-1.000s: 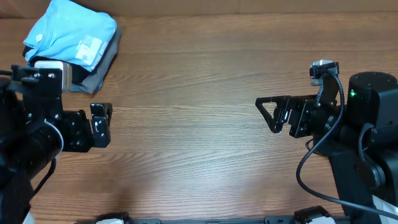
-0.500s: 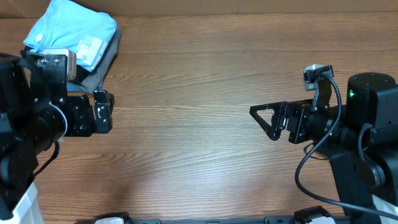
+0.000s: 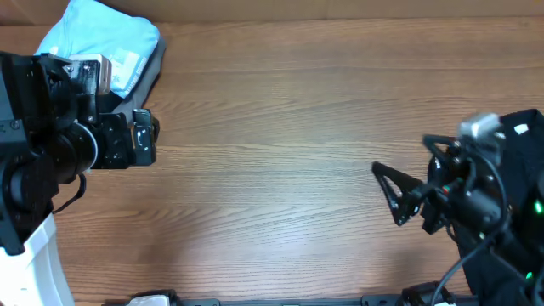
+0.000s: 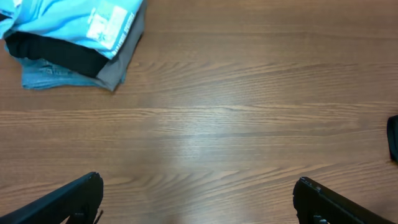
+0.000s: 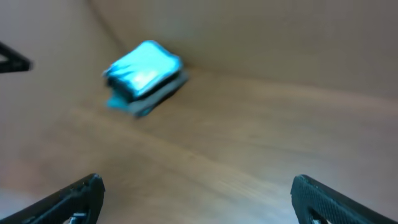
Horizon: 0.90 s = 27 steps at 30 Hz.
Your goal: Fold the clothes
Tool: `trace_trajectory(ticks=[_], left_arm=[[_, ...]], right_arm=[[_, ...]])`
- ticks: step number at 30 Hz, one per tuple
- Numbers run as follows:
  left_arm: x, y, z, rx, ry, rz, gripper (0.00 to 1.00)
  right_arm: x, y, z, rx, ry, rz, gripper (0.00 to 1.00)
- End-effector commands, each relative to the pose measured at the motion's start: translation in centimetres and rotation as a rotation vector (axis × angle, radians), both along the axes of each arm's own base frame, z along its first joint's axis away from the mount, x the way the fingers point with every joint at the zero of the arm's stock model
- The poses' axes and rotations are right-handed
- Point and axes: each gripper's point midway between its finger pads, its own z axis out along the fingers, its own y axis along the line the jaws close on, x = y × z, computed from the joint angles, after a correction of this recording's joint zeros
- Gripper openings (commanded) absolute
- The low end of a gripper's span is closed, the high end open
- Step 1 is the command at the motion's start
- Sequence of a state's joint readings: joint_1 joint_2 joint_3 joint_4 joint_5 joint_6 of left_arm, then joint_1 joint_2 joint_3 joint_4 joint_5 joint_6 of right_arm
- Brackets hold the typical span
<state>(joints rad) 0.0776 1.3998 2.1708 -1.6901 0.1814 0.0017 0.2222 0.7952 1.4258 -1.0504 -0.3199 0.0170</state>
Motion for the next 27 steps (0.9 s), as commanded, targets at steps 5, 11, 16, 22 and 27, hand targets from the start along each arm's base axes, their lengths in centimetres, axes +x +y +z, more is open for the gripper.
trace_trajectory(ticks=[5, 11, 16, 22, 27], left_arm=[[0.2, -0.1, -0.2, 0.001, 0.010, 0.004, 1.00], [0.2, -0.1, -0.2, 0.001, 0.010, 0.004, 1.00], [0.3, -0.1, -0.3, 0.001, 0.011, 0.004, 1.00], [0.3, -0.1, -0.3, 0.001, 0.014, 0.004, 1.00], [0.4, -0.1, -0.3, 0.001, 0.014, 0.004, 1.00]], right_arm=[[1.0, -4.1, -6.7, -0.070, -0.095, -0.221, 1.00], [-0.7, -4.8, -13.9, -0.075, -0.084, -0.240, 1.00], [-1.3, -5.1, -18.8, -0.074, -0.096, -0.254, 1.00], [-0.2, -4.2, -22.6, -0.039, -0.115, -0.209, 1.00], [0.5, -3.8, -24.6, -0.035, -0.100, -0.189, 1.00]])
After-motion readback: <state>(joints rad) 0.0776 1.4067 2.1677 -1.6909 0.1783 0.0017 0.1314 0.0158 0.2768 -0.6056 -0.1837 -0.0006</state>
